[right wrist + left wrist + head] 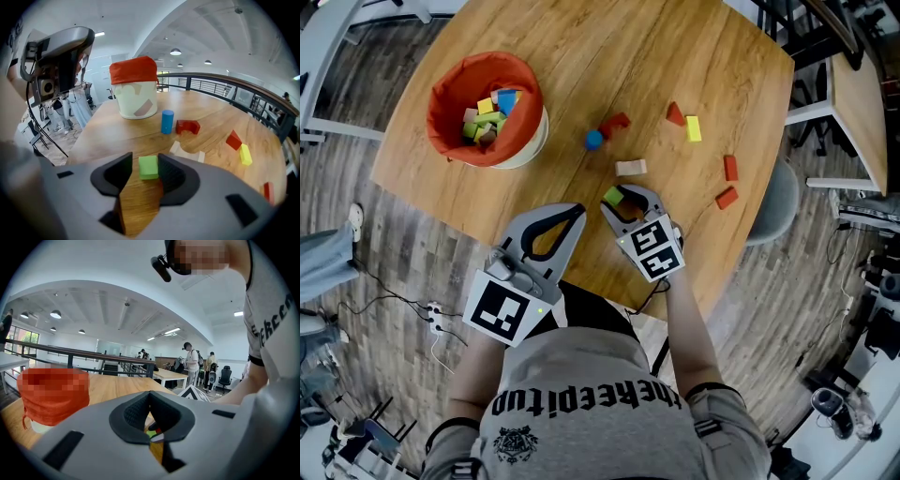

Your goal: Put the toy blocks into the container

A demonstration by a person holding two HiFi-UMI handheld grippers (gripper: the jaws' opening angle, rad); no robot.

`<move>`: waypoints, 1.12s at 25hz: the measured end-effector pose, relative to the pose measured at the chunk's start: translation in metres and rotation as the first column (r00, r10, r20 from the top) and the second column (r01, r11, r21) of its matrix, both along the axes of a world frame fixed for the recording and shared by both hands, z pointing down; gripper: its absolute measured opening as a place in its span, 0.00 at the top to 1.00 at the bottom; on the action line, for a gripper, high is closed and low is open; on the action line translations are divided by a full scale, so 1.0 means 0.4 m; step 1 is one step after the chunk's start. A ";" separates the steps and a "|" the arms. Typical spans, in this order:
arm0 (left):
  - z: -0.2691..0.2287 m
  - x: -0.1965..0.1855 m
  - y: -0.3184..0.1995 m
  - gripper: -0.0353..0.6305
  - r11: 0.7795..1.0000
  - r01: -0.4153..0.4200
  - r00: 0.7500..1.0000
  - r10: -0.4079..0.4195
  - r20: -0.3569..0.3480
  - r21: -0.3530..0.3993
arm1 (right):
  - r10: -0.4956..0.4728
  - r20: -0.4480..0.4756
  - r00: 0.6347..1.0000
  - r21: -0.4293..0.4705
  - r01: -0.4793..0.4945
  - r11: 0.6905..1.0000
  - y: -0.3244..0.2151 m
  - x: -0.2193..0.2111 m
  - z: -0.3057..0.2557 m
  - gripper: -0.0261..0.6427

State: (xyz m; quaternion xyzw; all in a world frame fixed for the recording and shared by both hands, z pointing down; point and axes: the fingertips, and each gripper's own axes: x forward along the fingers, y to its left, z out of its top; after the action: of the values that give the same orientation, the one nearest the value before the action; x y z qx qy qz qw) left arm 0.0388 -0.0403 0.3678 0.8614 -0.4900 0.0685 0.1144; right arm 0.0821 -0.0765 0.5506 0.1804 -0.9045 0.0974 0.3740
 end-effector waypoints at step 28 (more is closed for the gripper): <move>-0.012 -0.033 0.031 0.93 1.000 0.025 1.000 -0.025 -0.013 0.014 | 0.006 -0.020 1.000 0.056 -0.005 0.998 0.022 -0.029 -0.026 0.74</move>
State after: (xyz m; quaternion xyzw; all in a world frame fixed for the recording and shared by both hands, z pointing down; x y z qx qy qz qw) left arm 0.0254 -0.0281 0.3631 0.8564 -0.5006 0.0580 0.1121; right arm 0.0704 -0.0678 0.5400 0.1945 -0.9024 0.0712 0.3778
